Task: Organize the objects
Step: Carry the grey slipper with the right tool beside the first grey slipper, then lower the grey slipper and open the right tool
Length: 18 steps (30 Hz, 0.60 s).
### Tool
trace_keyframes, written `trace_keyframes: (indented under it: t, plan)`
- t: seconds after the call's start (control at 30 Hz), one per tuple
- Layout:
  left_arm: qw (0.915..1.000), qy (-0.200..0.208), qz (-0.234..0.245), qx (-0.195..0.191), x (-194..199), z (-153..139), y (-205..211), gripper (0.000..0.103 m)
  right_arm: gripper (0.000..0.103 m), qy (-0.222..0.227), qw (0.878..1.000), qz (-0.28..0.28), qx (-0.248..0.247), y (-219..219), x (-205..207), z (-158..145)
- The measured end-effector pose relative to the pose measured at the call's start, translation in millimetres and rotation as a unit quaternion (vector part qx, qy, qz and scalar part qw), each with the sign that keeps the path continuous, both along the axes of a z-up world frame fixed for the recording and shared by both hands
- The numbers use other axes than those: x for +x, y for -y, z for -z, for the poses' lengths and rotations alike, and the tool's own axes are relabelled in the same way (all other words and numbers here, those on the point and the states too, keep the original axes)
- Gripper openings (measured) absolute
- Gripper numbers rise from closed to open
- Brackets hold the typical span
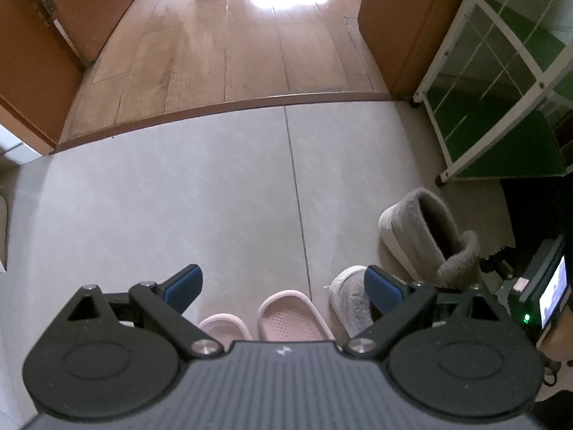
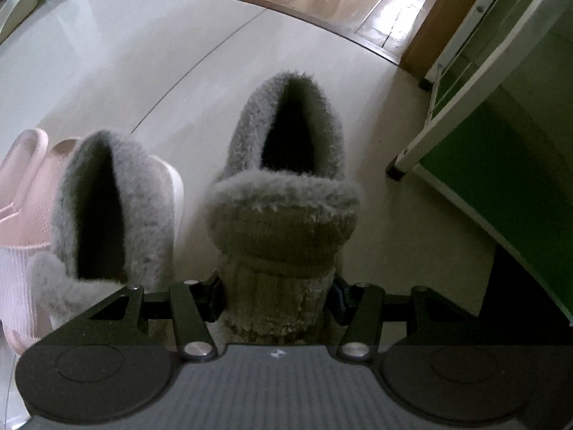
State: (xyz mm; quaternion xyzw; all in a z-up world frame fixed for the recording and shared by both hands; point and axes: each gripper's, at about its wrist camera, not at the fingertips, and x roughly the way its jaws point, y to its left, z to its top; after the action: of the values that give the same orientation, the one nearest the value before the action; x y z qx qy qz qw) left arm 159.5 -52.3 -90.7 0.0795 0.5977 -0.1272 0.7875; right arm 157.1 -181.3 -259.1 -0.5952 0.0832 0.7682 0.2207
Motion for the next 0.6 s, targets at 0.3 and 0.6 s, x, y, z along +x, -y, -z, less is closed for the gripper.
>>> trace_keyframes:
  t: [0.3,0.6]
  plan:
    - [1.0,0.0,0.001,-0.003,-1.6,-1.4,4.7,0.096,0.063,0.015,0.999,-0.036,-0.011,24.4,18.7,5.5]
    - [1.0,0.002,0.006,0.001,-1.4,-2.7,13.2,0.096,0.083,0.024,0.998,-0.056,-0.032,34.6,24.5,-7.0]
